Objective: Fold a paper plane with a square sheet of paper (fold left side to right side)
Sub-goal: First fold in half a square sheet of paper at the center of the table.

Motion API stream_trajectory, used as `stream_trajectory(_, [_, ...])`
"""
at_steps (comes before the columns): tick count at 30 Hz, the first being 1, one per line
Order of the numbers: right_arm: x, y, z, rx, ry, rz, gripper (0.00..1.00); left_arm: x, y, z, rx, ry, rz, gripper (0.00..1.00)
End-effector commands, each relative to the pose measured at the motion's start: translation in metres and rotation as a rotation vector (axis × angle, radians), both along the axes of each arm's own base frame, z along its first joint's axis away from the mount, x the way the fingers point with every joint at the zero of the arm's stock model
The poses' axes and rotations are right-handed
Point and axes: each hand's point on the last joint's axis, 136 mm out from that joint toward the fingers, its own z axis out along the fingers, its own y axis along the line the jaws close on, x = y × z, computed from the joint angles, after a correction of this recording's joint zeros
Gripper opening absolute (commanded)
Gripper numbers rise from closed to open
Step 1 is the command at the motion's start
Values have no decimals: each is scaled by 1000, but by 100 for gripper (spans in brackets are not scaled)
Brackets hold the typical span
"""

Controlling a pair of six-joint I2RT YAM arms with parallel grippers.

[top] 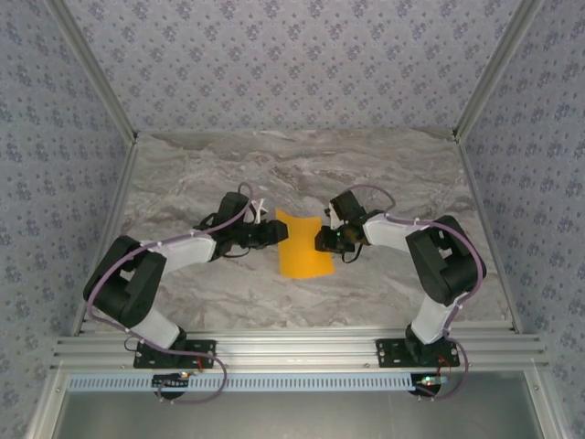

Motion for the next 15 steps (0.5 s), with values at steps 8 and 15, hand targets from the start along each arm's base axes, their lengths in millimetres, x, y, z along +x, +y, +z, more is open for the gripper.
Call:
stream_trajectory(8, [-40,-24,-50,-145,126,6,26,3,-33,38,-139,-46,-60,53])
stream_trajectory(15, [-33,-11,-29,-26,57,-19,28,15,-48,20,-136,-13,-47,54])
